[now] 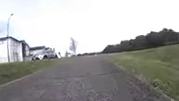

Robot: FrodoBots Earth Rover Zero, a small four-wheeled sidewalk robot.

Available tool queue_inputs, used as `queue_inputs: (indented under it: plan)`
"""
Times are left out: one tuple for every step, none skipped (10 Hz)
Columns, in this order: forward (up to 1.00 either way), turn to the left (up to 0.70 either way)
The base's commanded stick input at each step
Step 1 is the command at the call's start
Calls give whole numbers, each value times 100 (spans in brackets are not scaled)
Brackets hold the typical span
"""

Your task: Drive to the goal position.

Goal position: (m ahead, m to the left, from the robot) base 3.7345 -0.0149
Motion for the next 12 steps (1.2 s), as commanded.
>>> queue_inputs:
  plan:
    - [100, 0]
    - [100, 0]
    - [100, 0]
    - [100, 0]
    - [100, 0]
    - [100, 0]
    - [100, 0]
    - [100, 0]
    - [100, 0]
    - [100, 0]
    - [100, 0]
    - [100, 0]
